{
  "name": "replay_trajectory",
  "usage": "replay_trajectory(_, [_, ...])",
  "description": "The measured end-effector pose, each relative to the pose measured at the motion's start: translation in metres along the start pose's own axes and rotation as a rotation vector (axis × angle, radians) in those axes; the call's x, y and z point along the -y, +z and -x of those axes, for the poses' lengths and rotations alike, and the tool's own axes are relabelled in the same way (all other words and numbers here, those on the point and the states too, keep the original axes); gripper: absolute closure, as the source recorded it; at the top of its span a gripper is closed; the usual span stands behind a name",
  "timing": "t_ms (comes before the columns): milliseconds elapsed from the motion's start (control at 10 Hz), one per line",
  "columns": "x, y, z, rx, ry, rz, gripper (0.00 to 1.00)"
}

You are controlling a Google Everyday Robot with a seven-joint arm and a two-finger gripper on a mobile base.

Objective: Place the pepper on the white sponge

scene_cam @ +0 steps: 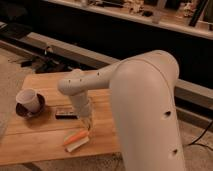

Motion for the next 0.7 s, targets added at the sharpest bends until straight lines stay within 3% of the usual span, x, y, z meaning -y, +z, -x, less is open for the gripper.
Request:
replay_trajectory(200, [0.0001, 0.0022, 0.0015, -0.001, 0.001, -0.001, 0.24])
replay_trajectory(700, [-0.0015, 0.0079, 0.0049, -0.003, 0.004, -0.003, 0.2])
